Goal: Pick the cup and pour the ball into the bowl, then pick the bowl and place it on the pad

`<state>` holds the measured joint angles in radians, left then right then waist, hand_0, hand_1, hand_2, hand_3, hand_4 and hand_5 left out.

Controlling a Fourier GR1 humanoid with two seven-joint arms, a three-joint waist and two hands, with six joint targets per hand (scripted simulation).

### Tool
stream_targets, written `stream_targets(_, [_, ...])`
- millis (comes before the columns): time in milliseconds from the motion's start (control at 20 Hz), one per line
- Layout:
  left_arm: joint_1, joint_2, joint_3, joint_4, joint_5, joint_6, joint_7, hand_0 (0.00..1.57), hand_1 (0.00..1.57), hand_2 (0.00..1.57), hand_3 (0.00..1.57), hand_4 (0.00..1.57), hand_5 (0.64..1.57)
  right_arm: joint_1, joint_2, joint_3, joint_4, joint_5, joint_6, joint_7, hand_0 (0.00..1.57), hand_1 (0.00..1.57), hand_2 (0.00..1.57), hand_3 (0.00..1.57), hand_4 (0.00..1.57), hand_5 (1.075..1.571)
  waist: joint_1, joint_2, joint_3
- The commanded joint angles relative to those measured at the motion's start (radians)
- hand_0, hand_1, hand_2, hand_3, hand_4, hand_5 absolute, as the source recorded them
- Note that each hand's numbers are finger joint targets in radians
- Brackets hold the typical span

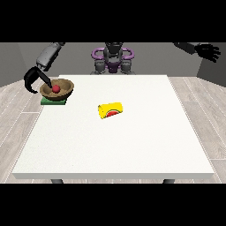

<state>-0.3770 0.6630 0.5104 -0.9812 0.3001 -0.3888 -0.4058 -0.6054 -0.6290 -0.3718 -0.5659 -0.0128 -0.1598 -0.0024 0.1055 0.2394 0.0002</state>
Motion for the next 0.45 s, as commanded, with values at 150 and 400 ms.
stream_targets(150, [-0.033, -0.17, -0.16, -0.23, -0.026, 0.114, 0.191, 0.0, 0.0, 0.0, 0.0, 0.9, 1.559, -0.017, -0.025, 0.012, 0.076, 0.019, 0.033, 0.014, 0.0, 0.0, 0.0, 0.0, 0.0, 1.359, 0.001, -0.132, 0.0036])
stream_targets(400, [0.063, -0.222, -0.201, -0.121, -0.085, 0.137, 0.207, 0.0, 0.0, 0.0, 0.0, 0.9, 1.559, -0.087, 0.059, 0.08, -0.047, 0.006, 0.129, 0.116, 0.0, 0.0, 0.0, 0.0, 0.48, 1.434, -0.058, -0.353, -0.0019])
